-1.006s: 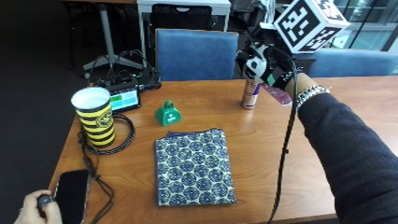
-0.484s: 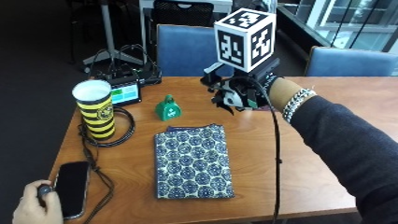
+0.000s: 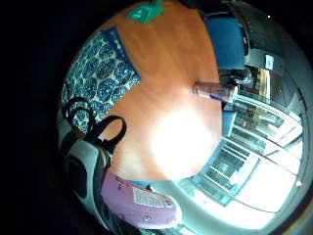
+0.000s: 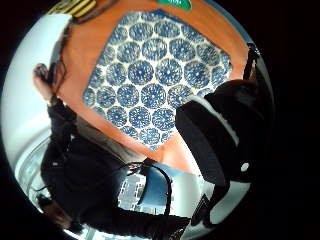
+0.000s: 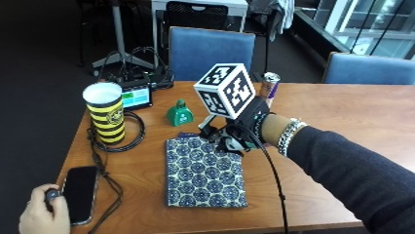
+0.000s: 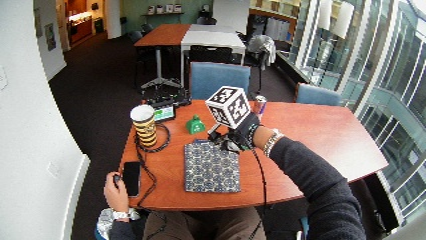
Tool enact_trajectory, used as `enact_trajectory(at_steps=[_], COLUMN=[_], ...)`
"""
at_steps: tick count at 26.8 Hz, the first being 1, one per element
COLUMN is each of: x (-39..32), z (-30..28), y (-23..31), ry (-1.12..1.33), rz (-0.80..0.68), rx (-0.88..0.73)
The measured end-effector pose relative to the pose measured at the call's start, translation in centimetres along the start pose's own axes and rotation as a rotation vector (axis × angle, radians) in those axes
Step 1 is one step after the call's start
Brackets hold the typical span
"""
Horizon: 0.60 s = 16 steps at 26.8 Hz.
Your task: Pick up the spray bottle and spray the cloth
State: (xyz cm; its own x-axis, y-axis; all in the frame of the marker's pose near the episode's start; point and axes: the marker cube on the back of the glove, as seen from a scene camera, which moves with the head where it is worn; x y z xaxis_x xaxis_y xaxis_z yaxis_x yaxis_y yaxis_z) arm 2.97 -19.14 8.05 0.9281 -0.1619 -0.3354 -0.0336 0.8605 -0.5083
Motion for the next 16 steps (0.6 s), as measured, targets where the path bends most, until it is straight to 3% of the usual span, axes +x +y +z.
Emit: enact_trajectory(at_steps=[9, 16], x=[-0.9, -1.2], z=[2.6, -2.4], y=[-0.8, -0.4], ry=[-0.009, -0.162], rz=[-0.010, -0.028], rx=[-0.062, 0.137])
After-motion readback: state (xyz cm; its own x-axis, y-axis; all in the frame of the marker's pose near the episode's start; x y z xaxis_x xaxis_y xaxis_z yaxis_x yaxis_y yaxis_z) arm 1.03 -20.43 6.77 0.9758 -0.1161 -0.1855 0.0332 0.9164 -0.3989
